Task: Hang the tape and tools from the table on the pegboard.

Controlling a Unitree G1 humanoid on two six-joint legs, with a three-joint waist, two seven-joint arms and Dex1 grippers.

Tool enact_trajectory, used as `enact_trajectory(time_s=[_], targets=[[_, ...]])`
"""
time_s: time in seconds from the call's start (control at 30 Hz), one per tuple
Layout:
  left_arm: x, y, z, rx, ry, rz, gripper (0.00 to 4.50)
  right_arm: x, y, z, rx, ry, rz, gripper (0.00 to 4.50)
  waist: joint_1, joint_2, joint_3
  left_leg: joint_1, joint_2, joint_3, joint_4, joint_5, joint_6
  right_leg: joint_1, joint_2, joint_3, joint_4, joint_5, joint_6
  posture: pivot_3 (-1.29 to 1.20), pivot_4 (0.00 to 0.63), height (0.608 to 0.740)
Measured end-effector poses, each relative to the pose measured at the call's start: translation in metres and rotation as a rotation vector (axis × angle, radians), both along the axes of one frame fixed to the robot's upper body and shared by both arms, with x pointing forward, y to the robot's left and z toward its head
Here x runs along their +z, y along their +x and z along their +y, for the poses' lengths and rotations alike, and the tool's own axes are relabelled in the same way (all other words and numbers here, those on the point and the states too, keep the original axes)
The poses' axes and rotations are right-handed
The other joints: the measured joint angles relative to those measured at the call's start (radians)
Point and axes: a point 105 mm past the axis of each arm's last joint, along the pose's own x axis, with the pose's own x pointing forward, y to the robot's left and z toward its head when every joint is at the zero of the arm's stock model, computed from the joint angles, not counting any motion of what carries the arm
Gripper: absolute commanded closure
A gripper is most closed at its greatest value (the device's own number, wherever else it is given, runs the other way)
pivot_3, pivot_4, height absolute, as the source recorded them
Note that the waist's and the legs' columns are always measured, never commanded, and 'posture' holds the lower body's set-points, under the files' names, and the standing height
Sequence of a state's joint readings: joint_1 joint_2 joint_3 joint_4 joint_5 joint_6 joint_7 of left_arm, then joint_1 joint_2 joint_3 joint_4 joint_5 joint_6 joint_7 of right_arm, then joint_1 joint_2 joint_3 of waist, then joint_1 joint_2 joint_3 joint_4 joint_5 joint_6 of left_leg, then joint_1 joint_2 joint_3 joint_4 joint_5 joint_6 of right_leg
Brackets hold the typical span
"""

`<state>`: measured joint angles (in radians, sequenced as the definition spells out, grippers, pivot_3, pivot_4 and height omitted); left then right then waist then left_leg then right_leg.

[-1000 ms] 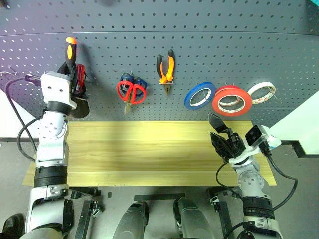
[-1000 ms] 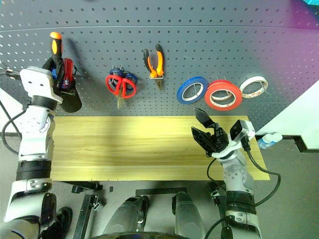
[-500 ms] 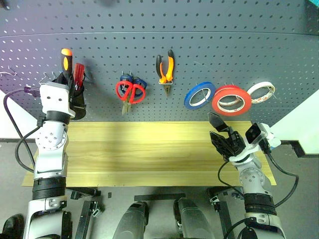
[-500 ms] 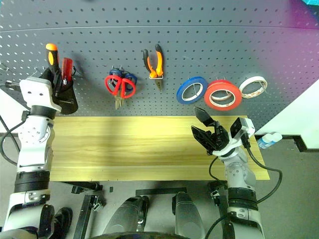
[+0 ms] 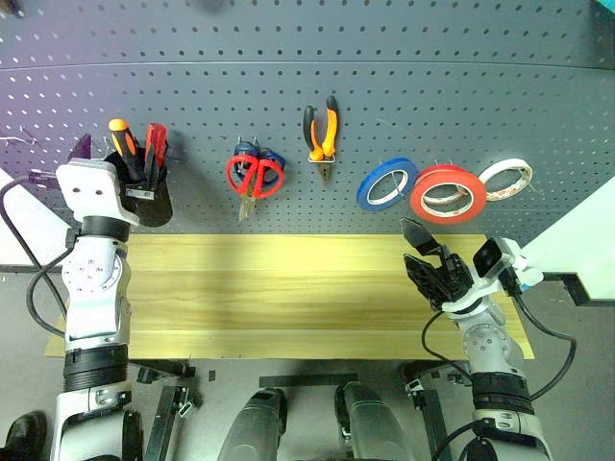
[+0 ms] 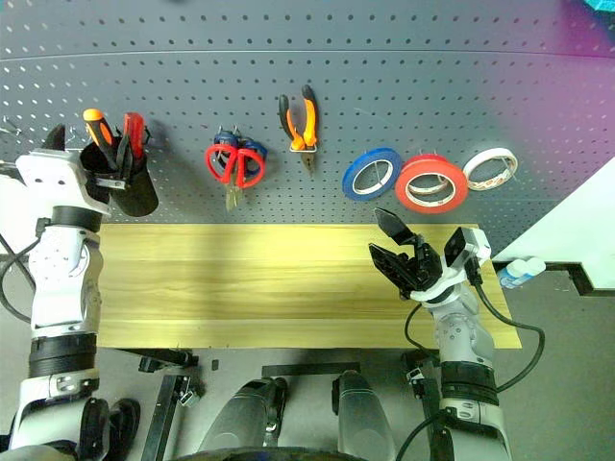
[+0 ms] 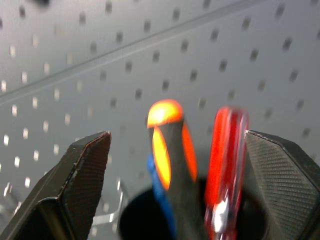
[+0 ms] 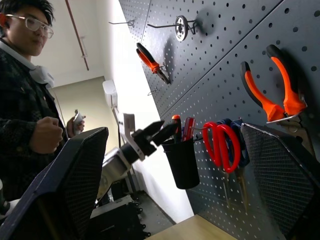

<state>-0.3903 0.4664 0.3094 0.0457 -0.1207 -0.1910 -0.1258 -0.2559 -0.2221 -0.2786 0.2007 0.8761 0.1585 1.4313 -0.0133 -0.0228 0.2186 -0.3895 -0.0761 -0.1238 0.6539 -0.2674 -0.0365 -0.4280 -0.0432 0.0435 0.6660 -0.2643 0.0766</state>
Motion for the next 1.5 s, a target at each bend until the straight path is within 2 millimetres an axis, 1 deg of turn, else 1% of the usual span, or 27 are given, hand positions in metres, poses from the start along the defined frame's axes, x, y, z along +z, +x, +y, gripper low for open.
enact_trajectory(time_s=[0.13, 0.27, 0.33, 0.4, 0.43, 0.5, 0.57, 0.63, 0.7, 0.8, 0.9, 1.0, 1.13, 1.17, 1.23, 1.37, 1.43, 1.5], targets=[[0.017, -0.005, -0.012, -0.028, 0.016, -0.051, 0.02, 0.0, 0.0, 0.0, 0.004, -0.003, -0.007, 0.0, 0.0, 0.0, 0.0, 0.0, 0.0, 0.0, 0.0, 0.0, 0.0, 0.0, 0.0, 0.0, 0.0, 0.0, 0.0, 0.0, 0.176, 0.74], [0.019, -0.004, -0.036, -0.129, 0.047, -0.044, 0.02, 0.002, 0.002, 0.001, 0.002, -0.007, -0.018, 0.0, 0.001, 0.0, 0.0, 0.0, 0.0, 0.0, 0.0, 0.0, 0.0, 0.0, 0.0, 0.0, 0.0, 0.0, 0.0, 0.0, 0.171, 0.74], [0.023, -0.003, -0.045, -0.162, 0.061, -0.049, 0.02, 0.001, 0.003, 0.001, -0.004, -0.005, -0.017, 0.0, 0.001, 0.0, 0.0, 0.0, 0.0, 0.0, 0.0, 0.0, 0.0, 0.0, 0.0, 0.0, 0.0, 0.0, 0.0, -0.01, 0.17, 0.74], [0.024, -0.004, -0.061, -0.23, 0.09, -0.046, 0.02, -0.001, 0.006, 0.0, -0.036, -0.021, -0.023, 0.0, 0.0, 0.0, 0.0, 0.0, 0.0, 0.001, 0.0, 0.0, 0.0, 0.0, 0.0, 0.0, 0.0, 0.0, 0.0, -0.01, 0.17, 0.74], [0.018, -0.005, -0.074, -0.28, 0.108, -0.03, 0.02, -0.002, 0.008, 0.0, -0.059, -0.034, -0.023, 0.0, 0.0, 0.001, -0.001, 0.0, 0.0, 0.001, 0.0, 0.0, 0.0, 0.0, 0.0, 0.0, 0.0, 0.0, 0.0, -0.01, 0.17, 0.74], [-0.001, -0.005, -0.094, -0.368, 0.127, 0.032, 0.02, -0.004, 0.011, -0.001, -0.09, -0.055, -0.029, 0.0, -0.002, 0.002, -0.001, 0.0, 0.0, 0.002, 0.0, 0.0, 0.0, 0.0, 0.0, 0.001, 0.0, 0.0, 0.0, -0.02, 0.169, 0.74], [-0.023, -0.006, -0.107, -0.444, 0.119, 0.118, 0.02, -0.009, 0.013, -0.002, -0.135, -0.097, -0.036, 0.0, -0.004, 0.002, -0.001, 0.001, 0.0, 0.002, 0.0, 0.0, 0.0, 0.0, 0.0, 0.001, 0.0, 0.0, 0.0, -0.03, 0.17, 0.74], [-0.045, -0.011, -0.119, -0.517, 0.139, 0.198, 0.02, -0.015, 0.013, -0.004, -0.167, -0.124, -0.029, 0.0, -0.005, 0.002, -0.001, 0.001, 0.001, 0.002, -0.001, 0.0, 0.0, 0.0, 0.0, 0.002, 0.0, 0.0, 0.0, -0.04, 0.171, 0.74], [-0.06, -0.016, -0.126, -0.55, 0.163, 0.247, 0.02, -0.021, 0.01, -0.006, -0.181, -0.148, -0.019, 0.0, -0.005, 0.002, -0.001, 0.001, 0.001, 0.002, 0.0, 0.0, 0.0, 0.0, 0.0, 0.002, 0.0, 0.0, 0.0, -0.04, 0.171, 0.74], [-0.076, -0.019, -0.123, -0.557, 0.152, 0.31, 0.02, -0.03, 0.008, -0.008, -0.236, -0.236, -0.028, 0.0, -0.006, 0.004, -0.002, 0.002, 0.001, 0.003, 0.0, 0.0, 0.001, 0.001, 0.0, 0.003, 0.0, 0.0, 0.0, -0.04, 0.17, 0.74], [-0.105, -0.025, -0.116, -0.544, 0.11, 0.405, 0.02, -0.041, 0.012, -0.015, -0.299, -0.294, 0.018, 0.0, -0.007, 0.004, -0.003, 0.004, 0.001, 0.005, -0.001, 0.0, 0.001, 0.002, 0.0, 0.004, 0.0, 0.0, 0.0, -0.05, 0.167, 0.74], [-0.131, -0.026, -0.105, -0.511, 0.047, 0.498, 0.02, -0.056, 0.018, -0.022, -0.399, -0.402, 0.044, 0.0, -0.007, 0.005, -0.003, 0.005, 0.001, 0.005, -0.001, 0.0, 0.001, 0.003, 0.001, 0.004, 0.0, 0.0, 0.0, -0.06, 0.163, 0.74], [-0.152, -0.027, -0.096, -0.474, -0.002, 0.563, 0.02, -0.065, 0.025, -0.027, -0.465, -0.397, 0.136, 0.0, -0.007, 0.006, -0.005, 0.006, 0.001, 0.005, -0.001, 0.0, 0.001, 0.004, 0.001, 0.004, 0.0, 0.0, 0.0, -0.06, 0.156, 0.74], [-0.158, -0.028, -0.094, -0.465, -0.014, 0.581, 0.02, -0.07, 0.025, -0.027, -0.473, -0.409, 0.167, 0.0, -0.007, 0.006, -0.006, 0.006, 0.001, 0.005, -0.001, 0.0, 0.001, 0.004, 0.001, 0.004, 0.0, 0.0, 0.0, -0.06, 0.156, 0.74], [-0.171, -0.029, -0.089, -0.422, -0.076, 0.61, 0.02, -0.089, 0.024, -0.027, -0.509, -0.429, 0.279, 0.0, -0.006, 0.005, -0.01, 0.006, 0.001, 0.005, -0.001, -0.001, 0.001, 0.004, 0.0, 0.005, 0.0, 0.0, 0.0, -0.06, 0.153, 0.74], [-0.19, -0.036, -0.077, -0.354, -0.132, 0.654, 0.02, -0.123, 0.022, -0.031, -0.661, -0.459, 0.463, 0.0, -0.006, 0.008, -0.013, 0.006, 0.001, 0.006, -0.001, -0.001, 0.001, 0.004, 0.001, 0.005, 0.0, 0.0, 0.0, -0.06, 0.144, 0.74], [-0.196, -0.037, -0.072, -0.329, -0.151, 0.667, 0.02, -0.129, 0.021, -0.034, -0.728, -0.449, 0.515, 0.0, -0.007, 0.011, -0.02, 0.006, 0.001, 0.006, -0.001, -0.001, 0.001, 0.004, 0.001, 0.006, 0.0, 0.0, 0.0, -0.06, 0.14, 0.74], [-0.198, -0.039, -0.065, -0.302, -0.166, 0.661, 0.02, -0.134, 0.021, -0.042, -0.796, -0.458, 0.55, 0.0, -0.007, 0.011, -0.025, 0.008, 0.001, 0.007, -0.002, -0.001, 0.001, 0.006, 0.001, 0.006, 0.0, 0.0, 0.0, -0.07, 0.139, 0.74]])
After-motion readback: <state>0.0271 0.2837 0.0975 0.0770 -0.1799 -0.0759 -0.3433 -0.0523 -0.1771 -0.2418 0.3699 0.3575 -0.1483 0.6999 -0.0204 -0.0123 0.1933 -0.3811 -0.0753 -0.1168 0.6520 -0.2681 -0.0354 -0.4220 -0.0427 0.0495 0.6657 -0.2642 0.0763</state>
